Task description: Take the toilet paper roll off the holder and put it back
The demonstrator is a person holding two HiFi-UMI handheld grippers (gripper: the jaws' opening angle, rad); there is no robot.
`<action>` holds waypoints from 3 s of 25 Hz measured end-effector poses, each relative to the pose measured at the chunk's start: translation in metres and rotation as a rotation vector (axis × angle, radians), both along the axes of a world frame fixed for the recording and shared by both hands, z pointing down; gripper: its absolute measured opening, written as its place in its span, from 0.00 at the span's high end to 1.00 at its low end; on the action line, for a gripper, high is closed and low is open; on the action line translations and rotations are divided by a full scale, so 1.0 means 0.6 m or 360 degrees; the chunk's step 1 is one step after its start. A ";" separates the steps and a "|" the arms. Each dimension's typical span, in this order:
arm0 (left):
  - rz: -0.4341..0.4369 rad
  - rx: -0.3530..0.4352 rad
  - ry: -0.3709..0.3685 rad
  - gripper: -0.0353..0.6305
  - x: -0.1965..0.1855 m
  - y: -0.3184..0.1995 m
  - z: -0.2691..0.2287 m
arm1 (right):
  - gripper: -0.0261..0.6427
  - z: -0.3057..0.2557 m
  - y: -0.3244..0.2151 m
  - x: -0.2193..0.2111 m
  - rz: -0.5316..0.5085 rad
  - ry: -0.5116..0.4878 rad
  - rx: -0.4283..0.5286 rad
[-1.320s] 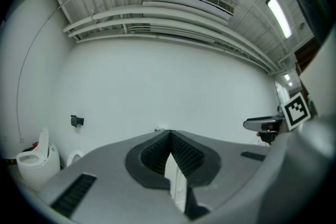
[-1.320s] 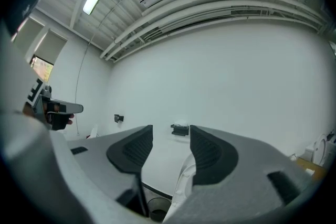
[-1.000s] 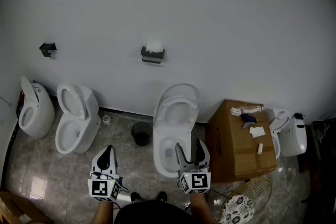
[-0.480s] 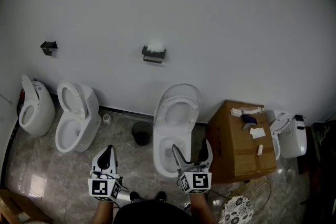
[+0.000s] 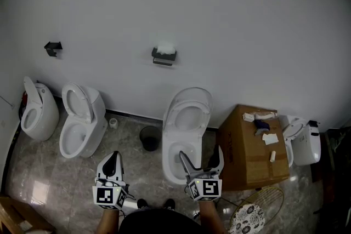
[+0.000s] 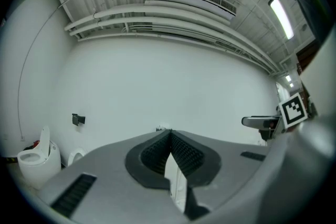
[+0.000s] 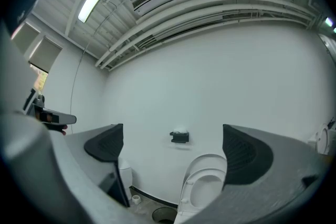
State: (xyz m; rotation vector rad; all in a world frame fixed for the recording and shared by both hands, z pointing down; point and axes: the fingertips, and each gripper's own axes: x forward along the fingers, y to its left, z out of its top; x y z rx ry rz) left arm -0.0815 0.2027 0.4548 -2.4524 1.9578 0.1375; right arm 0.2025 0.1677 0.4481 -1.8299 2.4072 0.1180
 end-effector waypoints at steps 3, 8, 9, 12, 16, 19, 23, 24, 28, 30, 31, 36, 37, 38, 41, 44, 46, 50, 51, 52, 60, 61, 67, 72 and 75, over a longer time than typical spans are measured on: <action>0.0014 0.0014 0.0006 0.94 -0.015 0.002 0.003 | 0.11 -0.005 0.001 -0.015 -0.0004 -0.0033 -0.0002; 0.0090 0.0023 0.0018 0.94 -0.030 0.007 0.003 | 0.11 -0.024 0.010 -0.051 -0.0001 -0.0080 0.0056; 0.0099 0.0013 0.0018 0.94 -0.032 0.010 -0.001 | 0.11 -0.023 0.014 -0.059 0.0000 -0.0083 0.0058; 0.0115 0.0001 0.0013 0.94 -0.045 0.012 -0.007 | 0.11 -0.020 0.019 -0.084 0.0010 -0.0050 0.0058; 0.0149 0.0013 -0.0012 0.94 -0.062 0.012 -0.004 | 0.11 -0.016 0.024 -0.109 0.0005 -0.0071 0.0078; 0.0156 0.0016 -0.0008 0.94 -0.077 0.006 -0.004 | 0.11 -0.023 0.022 -0.125 0.0008 -0.0066 0.0070; 0.0164 0.0038 -0.0015 0.94 -0.097 -0.006 0.007 | 0.11 -0.024 0.015 -0.132 0.0026 -0.0056 0.0081; 0.0162 0.0040 -0.0018 0.94 -0.102 -0.010 0.007 | 0.11 -0.023 0.012 -0.133 0.0031 -0.0055 0.0084; 0.0154 0.0043 -0.0013 0.94 -0.111 -0.025 0.009 | 0.11 -0.021 0.002 -0.134 0.0047 -0.0063 0.0078; 0.0144 0.0036 -0.0013 0.94 -0.116 -0.037 0.011 | 0.11 -0.021 -0.007 -0.136 0.0050 -0.0064 0.0075; 0.0136 0.0029 -0.0016 0.94 -0.118 -0.043 0.013 | 0.11 -0.020 -0.013 -0.137 0.0050 -0.0065 0.0076; 0.0115 -0.0012 -0.0021 0.94 -0.124 -0.076 0.013 | 0.11 -0.006 -0.052 -0.139 0.0047 -0.0091 0.0084; 0.0115 -0.0007 -0.0034 0.94 -0.126 -0.083 0.017 | 0.11 -0.007 -0.062 -0.143 0.0043 -0.0088 0.0083; 0.0116 0.0007 -0.0051 0.94 -0.128 -0.091 0.023 | 0.11 -0.007 -0.073 -0.146 0.0040 -0.0083 0.0081; 0.0111 0.0022 -0.0080 0.94 -0.132 -0.119 0.035 | 0.11 -0.003 -0.108 -0.152 0.0034 -0.0083 0.0080; 0.0112 -0.0050 -0.0087 0.94 -0.134 -0.152 0.041 | 0.11 -0.002 -0.147 -0.158 0.0025 -0.0093 0.0092; 0.0091 -0.0095 -0.0084 0.94 -0.132 -0.179 0.025 | 0.11 0.000 -0.176 -0.158 0.0020 -0.0104 0.0103; 0.0090 -0.0093 -0.0097 0.94 -0.130 -0.235 0.024 | 0.11 -0.004 -0.237 -0.156 0.0029 -0.0086 0.0100; 0.0074 -0.0120 -0.0112 0.94 -0.130 -0.250 0.020 | 0.11 -0.006 -0.254 -0.155 0.0030 -0.0084 0.0098; 0.0056 -0.0142 -0.0128 0.94 -0.129 -0.267 0.018 | 0.11 -0.007 -0.271 -0.154 0.0028 -0.0085 0.0095; 0.0087 -0.0127 -0.0036 0.94 -0.107 -0.406 0.036 | 0.11 -0.015 -0.402 -0.134 -0.0002 -0.0083 0.0107; 0.0095 -0.0124 -0.0026 0.94 -0.101 -0.425 0.038 | 0.11 -0.015 -0.417 -0.129 -0.0002 -0.0081 0.0105; 0.0146 -0.0060 -0.0026 0.94 -0.059 -0.531 0.046 | 0.11 -0.010 -0.511 -0.085 0.0023 -0.0083 0.0078; 0.0125 -0.0082 -0.0061 0.94 -0.034 -0.592 0.035 | 0.11 -0.015 -0.573 -0.062 0.0014 -0.0090 0.0079; 0.0119 -0.0008 -0.0101 0.94 -0.032 -0.625 0.047 | 0.11 -0.014 -0.603 -0.053 0.0002 -0.0093 0.0069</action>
